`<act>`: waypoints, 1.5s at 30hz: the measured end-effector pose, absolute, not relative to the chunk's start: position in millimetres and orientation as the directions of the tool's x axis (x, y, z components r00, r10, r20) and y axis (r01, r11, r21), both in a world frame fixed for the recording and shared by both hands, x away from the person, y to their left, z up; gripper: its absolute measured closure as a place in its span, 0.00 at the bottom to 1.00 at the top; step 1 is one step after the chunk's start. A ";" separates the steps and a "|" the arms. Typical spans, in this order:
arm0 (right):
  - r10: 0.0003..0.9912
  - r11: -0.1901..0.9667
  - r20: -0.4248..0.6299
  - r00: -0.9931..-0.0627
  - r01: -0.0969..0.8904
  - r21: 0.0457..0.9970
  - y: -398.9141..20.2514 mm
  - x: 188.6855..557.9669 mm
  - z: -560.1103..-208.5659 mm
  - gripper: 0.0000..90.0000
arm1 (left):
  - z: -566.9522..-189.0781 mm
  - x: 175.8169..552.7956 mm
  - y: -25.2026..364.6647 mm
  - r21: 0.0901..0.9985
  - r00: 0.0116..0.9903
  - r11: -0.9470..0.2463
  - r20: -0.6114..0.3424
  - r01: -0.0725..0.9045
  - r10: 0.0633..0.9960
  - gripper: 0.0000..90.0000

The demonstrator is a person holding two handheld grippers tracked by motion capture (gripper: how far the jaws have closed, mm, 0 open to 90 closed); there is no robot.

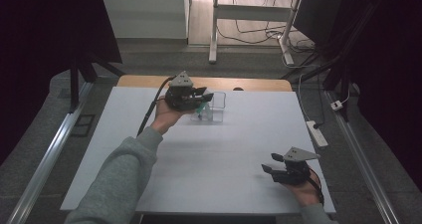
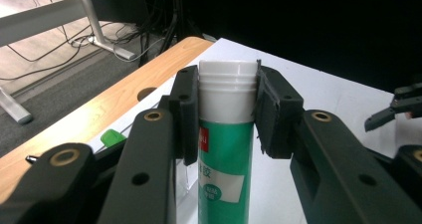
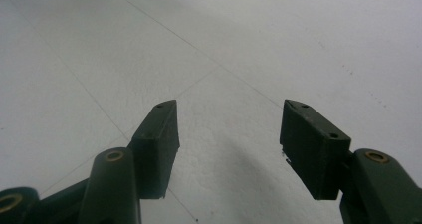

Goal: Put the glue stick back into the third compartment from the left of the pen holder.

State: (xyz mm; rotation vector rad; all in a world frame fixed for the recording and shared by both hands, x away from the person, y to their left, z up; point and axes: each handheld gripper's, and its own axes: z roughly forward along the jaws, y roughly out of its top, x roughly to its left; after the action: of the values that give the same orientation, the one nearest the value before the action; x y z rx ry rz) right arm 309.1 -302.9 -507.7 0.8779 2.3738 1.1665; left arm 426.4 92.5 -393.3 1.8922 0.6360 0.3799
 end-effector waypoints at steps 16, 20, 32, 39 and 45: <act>0.674 0.463 -0.035 -0.738 0.384 0.799 -306.1 310.1 -509.4 0.44 | -395.2 471.3 58.3 0.922 0.796 -0.282 -0.044 0.264 0.604 0.71; 0.675 0.455 -0.028 -0.738 0.386 0.802 -306.8 309.6 -508.9 0.44 | -399.8 482.1 49.4 0.921 0.790 -0.283 -0.041 0.266 0.611 0.71; 0.671 0.459 -0.026 -0.741 0.387 0.800 -306.0 309.6 -509.8 0.44 | -415.7 507.9 33.4 0.915 0.766 -0.268 -0.066 0.303 0.640 0.71; 0.672 0.459 -0.022 -0.740 0.394 0.797 -307.8 310.6 -510.9 0.44 | -423.0 515.1 28.5 0.909 0.755 -0.274 -0.065 0.315 0.653 0.71; 0.671 0.462 -0.022 -0.741 0.395 0.794 -307.1 310.5 -511.7 0.44 | -426.8 516.8 26.7 0.905 0.751 -0.269 -0.079 0.330 0.655 0.71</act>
State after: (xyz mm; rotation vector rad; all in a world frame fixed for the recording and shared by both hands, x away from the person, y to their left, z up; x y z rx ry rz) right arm 310.5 -307.1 -511.7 0.9039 2.3845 1.1648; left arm 516.8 26.7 -426.8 1.8758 0.7577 0.3785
